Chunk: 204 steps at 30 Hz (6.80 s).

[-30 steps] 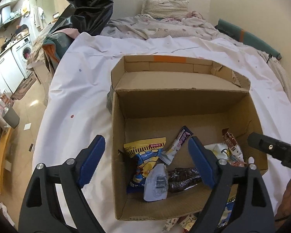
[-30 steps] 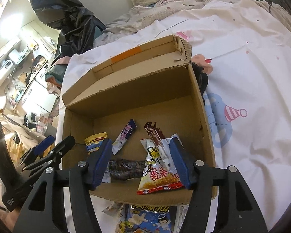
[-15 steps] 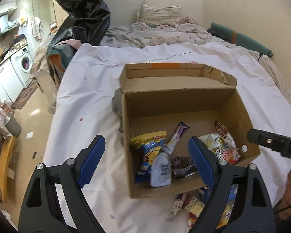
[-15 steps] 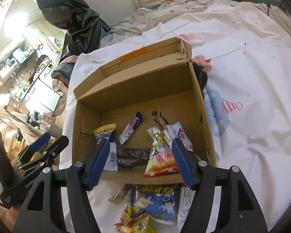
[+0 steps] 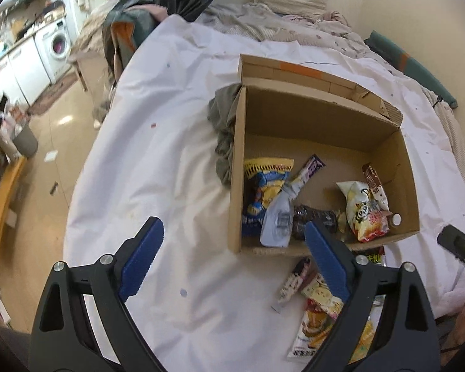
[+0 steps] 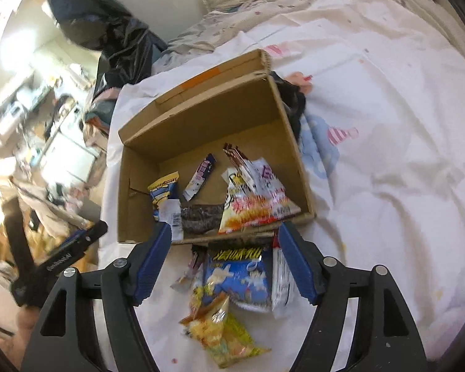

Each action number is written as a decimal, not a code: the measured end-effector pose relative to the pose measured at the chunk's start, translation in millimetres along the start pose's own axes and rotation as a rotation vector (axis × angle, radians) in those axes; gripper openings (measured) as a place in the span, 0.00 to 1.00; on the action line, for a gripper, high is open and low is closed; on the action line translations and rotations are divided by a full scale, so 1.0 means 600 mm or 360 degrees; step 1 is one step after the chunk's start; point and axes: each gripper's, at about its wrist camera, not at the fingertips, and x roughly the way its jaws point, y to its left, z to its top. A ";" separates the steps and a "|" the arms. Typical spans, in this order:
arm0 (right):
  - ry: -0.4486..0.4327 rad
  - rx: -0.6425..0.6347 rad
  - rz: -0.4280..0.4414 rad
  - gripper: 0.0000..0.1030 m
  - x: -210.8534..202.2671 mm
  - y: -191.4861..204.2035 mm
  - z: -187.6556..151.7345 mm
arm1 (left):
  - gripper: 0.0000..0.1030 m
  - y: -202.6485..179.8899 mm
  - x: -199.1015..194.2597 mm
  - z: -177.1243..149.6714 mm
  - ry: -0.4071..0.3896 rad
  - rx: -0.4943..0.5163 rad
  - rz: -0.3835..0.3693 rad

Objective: Organize snacks
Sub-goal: 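Withdraw both open tools from the box toward the snack pile, then grasp white rice-cake packet with left tool while right tool grasps yellow cheese chip bag, then carry rice-cake packet with left tool while right tool carries chip bag over box, then open both tools to drop the packet and chip bag into the box, then withdraw both open tools from the box toward the remaining snacks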

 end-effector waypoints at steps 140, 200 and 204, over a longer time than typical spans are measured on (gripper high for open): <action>0.0417 -0.0134 -0.0032 0.45 0.239 0.051 0.082 | 0.26 -0.091 0.135 0.072 0.0157 0.0218 -0.0046; 0.0172 0.0018 0.0164 0.82 0.112 0.038 0.073 | 0.83 -0.076 0.040 0.037 0.0002 0.0192 -0.0115; 0.0170 0.0010 0.0140 0.82 0.094 0.033 0.054 | 0.83 -0.076 0.029 0.021 -0.0003 0.0189 -0.0118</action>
